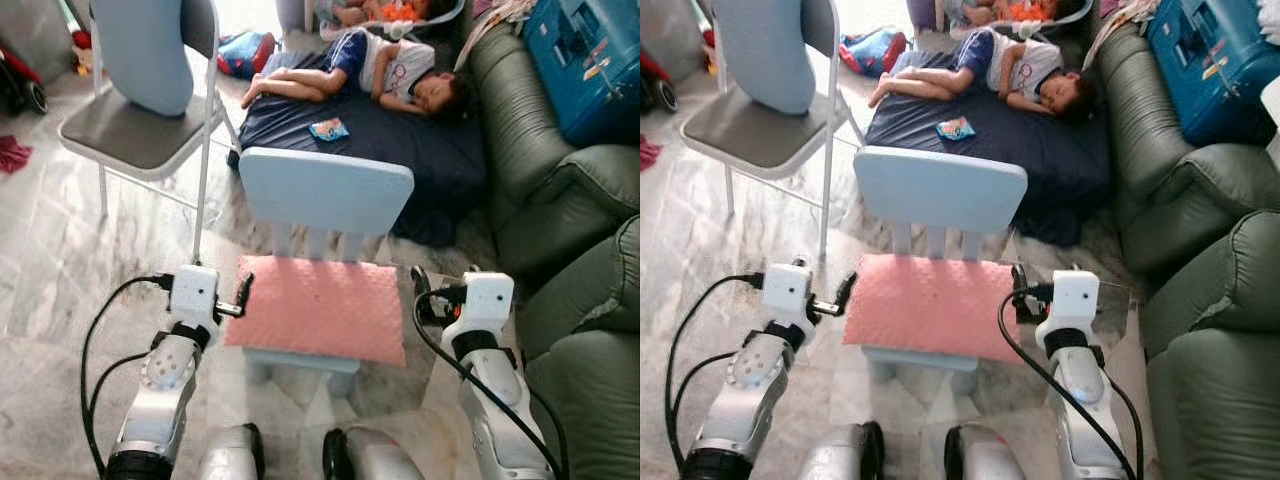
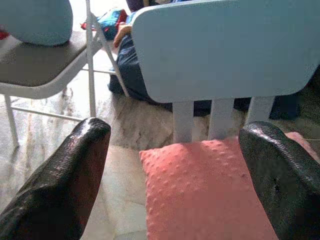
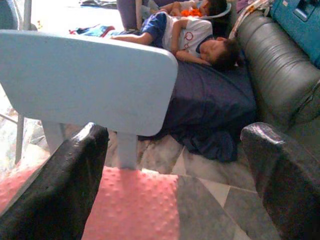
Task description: Move the pillow to the sofa
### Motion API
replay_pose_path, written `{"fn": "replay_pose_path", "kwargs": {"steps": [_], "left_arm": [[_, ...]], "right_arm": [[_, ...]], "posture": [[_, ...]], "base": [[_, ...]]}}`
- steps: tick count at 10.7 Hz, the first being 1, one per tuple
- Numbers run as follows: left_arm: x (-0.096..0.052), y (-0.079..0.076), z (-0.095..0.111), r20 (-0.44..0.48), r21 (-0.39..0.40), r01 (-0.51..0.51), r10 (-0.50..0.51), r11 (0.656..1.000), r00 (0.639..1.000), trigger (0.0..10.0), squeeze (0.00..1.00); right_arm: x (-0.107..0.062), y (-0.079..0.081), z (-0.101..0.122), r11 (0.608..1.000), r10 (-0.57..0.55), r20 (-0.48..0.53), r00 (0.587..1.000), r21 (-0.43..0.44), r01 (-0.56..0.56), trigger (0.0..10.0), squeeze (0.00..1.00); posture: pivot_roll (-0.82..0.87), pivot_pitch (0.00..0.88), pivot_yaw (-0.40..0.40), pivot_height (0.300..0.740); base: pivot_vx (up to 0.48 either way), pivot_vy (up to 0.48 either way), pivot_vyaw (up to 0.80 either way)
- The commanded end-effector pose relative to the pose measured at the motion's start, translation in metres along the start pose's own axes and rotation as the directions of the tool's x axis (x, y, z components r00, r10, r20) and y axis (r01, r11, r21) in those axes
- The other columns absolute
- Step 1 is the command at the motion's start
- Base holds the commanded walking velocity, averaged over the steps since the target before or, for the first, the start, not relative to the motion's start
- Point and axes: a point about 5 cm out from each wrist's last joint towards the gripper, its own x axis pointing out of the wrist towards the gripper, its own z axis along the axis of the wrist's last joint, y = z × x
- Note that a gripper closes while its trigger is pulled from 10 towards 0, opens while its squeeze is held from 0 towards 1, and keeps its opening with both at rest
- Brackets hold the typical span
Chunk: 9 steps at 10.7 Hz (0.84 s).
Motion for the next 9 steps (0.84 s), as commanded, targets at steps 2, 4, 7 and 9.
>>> {"fn": "replay_pose_path", "kwargs": {"steps": [2, 4, 7, 9], "left_arm": [[-0.0034, 0.0054, -0.0007, -0.011, 0.012, -0.028, 0.028, 1.0, 1.0, 10.0, 0.0], [-0.0026, 0.0096, 0.0011, -0.004, 0.02, -0.053, 0.053, 0.998, 0.999, 10.0, 0.0], [-0.0002, 0.0115, 0.0024, -0.002, 0.021, -0.068, 0.068, 0.997, 0.998, 10.0, 0.0], [0.0012, 0.012, 0.003, -0.002, 0.019, -0.072, 0.072, 0.997, 0.997, 10.0, 0.0]], "right_arm": [[-0.0018, -0.0029, 0.0005, 1.0, -0.003, -0.01, 1.0, -0.003, 0.003, 10.0, 0.0], [-0.0006, -0.0021, 0.0006, 1.0, 0.007, -0.015, 1.0, 0.0, -0.007, 10.0, 0.0], [0.0033, -0.002, 0.0018, 1.0, 0.013, -0.012, 1.0, 0.001, -0.013, 10.0, 0.0], [0.0048, -0.002, 0.0022, 1.0, 0.015, -0.01, 1.0, 0.002, -0.015, 10.0, 0.0]], "posture": [[-0.03, 0.194, -0.043, 0.74], [-0.03, 0.193, -0.044, 0.707], [-0.03, 0.189, -0.045, 0.652], [-0.03, 0.187, -0.045, 0.622]], "base": [[0.0, 0.0, 0.0], [0.0, 0.0, 0.0], [0.0, 0.0, 0.0], [0.0, 0.0, 0.0]]}}
